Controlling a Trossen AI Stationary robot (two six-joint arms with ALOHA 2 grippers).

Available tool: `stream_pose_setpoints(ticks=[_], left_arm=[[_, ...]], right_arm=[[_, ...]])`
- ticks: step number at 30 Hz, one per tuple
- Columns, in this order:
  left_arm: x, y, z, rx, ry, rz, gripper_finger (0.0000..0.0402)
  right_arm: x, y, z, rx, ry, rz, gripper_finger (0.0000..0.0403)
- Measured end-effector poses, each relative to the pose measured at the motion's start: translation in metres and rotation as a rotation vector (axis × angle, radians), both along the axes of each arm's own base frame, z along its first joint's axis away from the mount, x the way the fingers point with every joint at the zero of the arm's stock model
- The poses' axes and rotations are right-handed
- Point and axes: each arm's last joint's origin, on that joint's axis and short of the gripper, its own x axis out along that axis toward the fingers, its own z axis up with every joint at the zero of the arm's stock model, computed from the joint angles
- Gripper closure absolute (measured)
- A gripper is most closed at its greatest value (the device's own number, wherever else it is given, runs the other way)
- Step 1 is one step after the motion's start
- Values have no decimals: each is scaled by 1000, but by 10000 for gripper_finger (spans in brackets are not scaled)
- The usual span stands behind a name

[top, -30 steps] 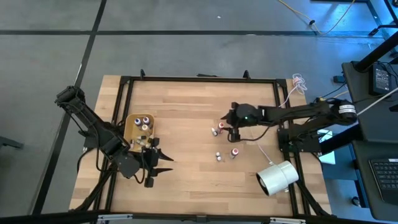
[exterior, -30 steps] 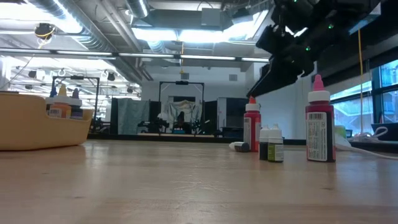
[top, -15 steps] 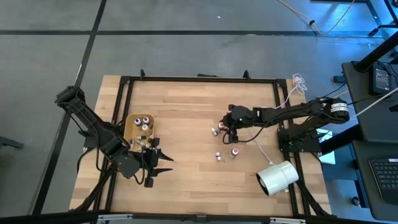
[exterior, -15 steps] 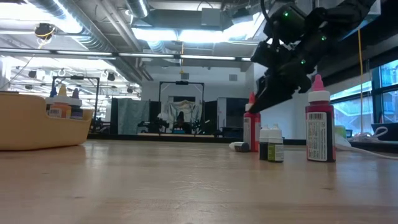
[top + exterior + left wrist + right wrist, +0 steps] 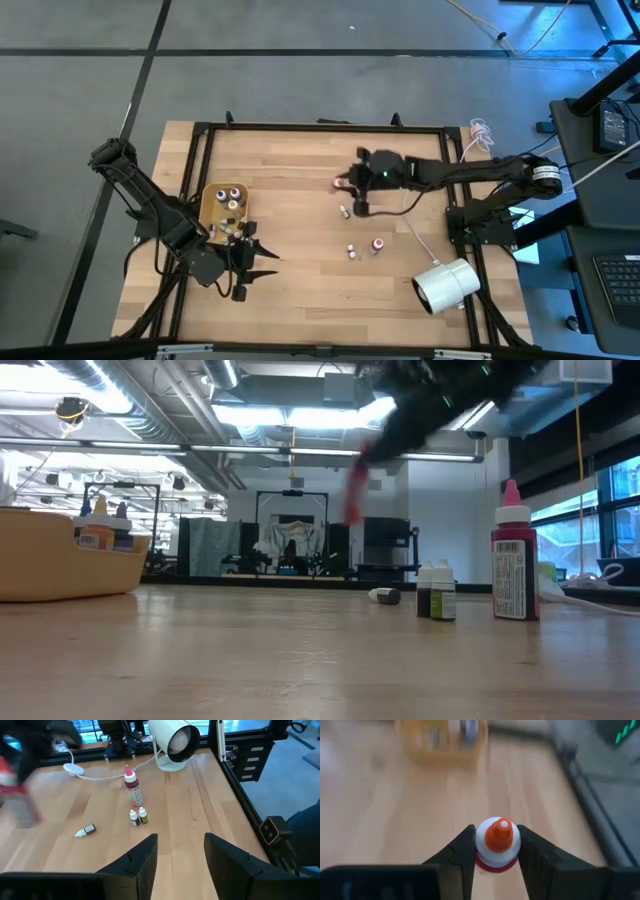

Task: Pick & Place food coloring
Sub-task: Put the large orange food coloring bottle into the yellow bin

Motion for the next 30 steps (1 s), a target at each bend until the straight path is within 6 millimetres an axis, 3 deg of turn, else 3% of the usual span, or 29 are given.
stream_pose_setpoints(ticks=[5,11,15,20,24,30], left_arm=[[0,0,0,1,1,0,249],[0,0,0,-9,2,5,245],[0,0,-1,-67,8,28,247],[-1,-2,-1,-132,34,-1,248],[-1,-2,-1,-138,40,-12,245],[-1,-2,-1,-140,43,-18,248]], right_arm=[[31,-3,49,-6,-139,45,281],[88,-8,52,33,-113,199,281],[129,-13,36,61,-64,270,281],[168,-17,-2,82,23,324,281],[184,-19,-31,87,78,341,281],[191,-20,-71,101,166,347,274]])
